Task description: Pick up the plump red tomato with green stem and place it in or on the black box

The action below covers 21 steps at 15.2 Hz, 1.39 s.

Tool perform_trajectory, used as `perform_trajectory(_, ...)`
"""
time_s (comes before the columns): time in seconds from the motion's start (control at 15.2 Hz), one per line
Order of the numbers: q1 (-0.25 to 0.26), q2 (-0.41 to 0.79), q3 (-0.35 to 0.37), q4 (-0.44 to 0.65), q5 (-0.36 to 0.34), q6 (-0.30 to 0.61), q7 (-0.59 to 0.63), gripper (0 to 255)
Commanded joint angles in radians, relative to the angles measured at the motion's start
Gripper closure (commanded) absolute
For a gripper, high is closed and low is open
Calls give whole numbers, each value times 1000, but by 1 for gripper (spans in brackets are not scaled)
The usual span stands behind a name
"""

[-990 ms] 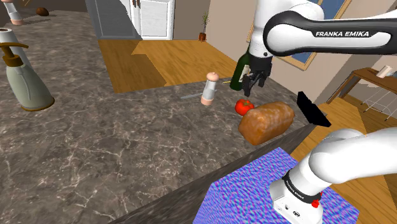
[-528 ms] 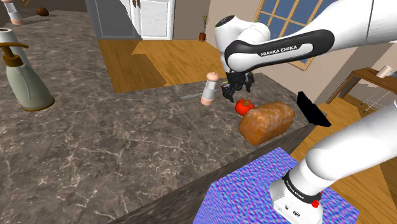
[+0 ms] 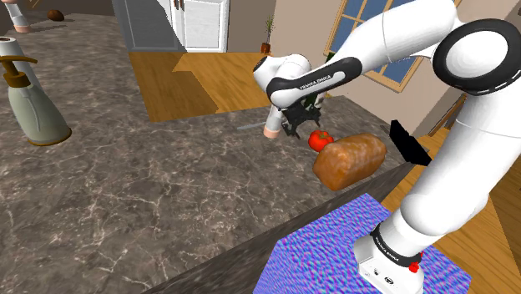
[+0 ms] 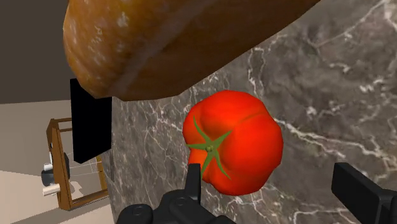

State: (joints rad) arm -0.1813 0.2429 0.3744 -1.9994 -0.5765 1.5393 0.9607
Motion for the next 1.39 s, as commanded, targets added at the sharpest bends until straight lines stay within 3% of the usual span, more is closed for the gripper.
perform_trajectory(0.0, 3, 47, -15, 21, -26, -17, 47, 0)
perform_trajectory(0.46, -26, 30, -30, -67, -47, 62, 56, 0)
perform_trajectory(0.92, -27, 30, -29, -67, -47, 62, 56, 0)
perform_trajectory(0.99, -27, 38, -30, -61, -50, 63, 57, 255)
perform_trajectory(1.32, -26, 15, -25, -78, -39, 58, 55, 255)
